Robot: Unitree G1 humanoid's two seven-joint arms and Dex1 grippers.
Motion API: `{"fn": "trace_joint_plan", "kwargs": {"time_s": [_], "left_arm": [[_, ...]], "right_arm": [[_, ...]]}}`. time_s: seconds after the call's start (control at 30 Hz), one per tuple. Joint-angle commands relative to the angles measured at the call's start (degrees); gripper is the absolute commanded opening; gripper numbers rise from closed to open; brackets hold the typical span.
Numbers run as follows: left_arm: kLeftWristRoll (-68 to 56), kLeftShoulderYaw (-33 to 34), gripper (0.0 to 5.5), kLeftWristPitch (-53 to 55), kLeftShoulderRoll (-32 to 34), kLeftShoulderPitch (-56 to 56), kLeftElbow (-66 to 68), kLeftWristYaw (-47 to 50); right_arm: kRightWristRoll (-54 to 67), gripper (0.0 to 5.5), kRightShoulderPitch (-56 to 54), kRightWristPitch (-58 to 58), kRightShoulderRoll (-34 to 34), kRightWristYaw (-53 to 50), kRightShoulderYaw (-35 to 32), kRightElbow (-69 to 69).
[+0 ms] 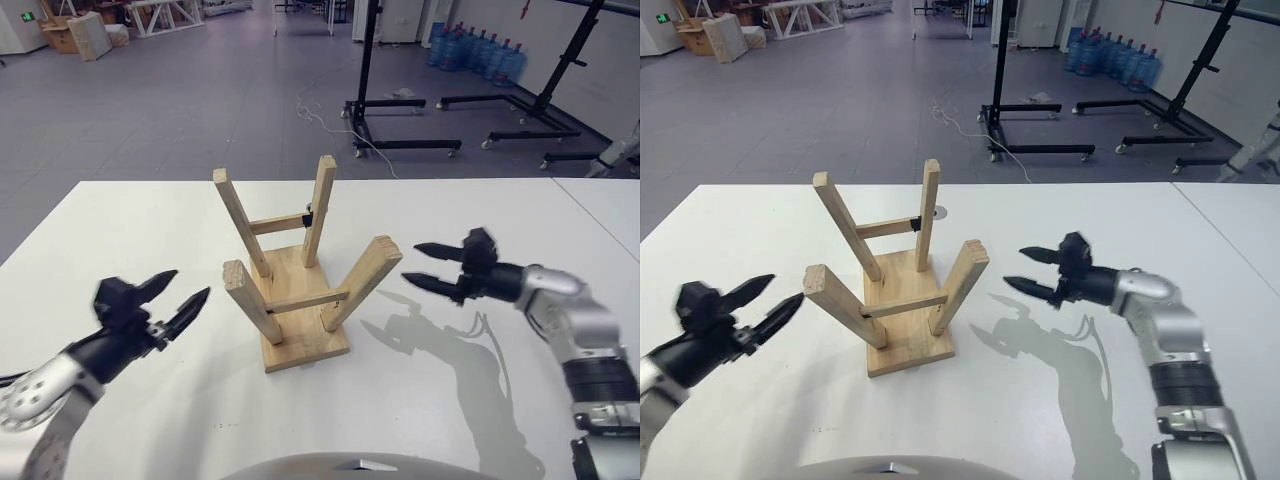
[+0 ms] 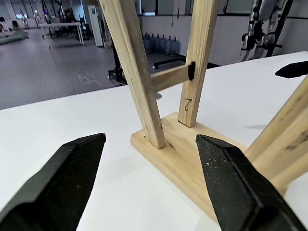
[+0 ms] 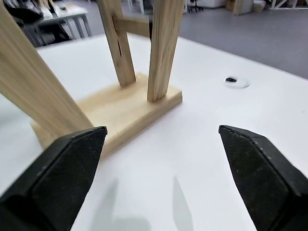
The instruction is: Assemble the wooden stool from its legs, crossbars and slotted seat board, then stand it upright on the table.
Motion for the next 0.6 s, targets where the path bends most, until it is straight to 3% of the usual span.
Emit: {"fn": "trace_joint_plan", "kwargs": {"time_s": [0.03,0.37,0.6], "left_arm": [[-11.46,4.51,3.45,-2.13,-1.16,3.85,-5.49,-3.24],[-13.28,-4.50,3.45,1.39,7.16,-8.92,0.42,-3.88],[-13.82,-8.47,3.45,2.74,8.74,-12.36,2.14,-4.63]], "right_arm": [[10.06,4.29,-3.52,11.76,-3.80,4.90,-4.04,-2.25],[10.38,4.29,-5.97,13.52,2.57,2.78,2.31,-6.19],[11.81,4.29,-4.60,14.85,4.44,2.85,2.89,-8.77]]}}
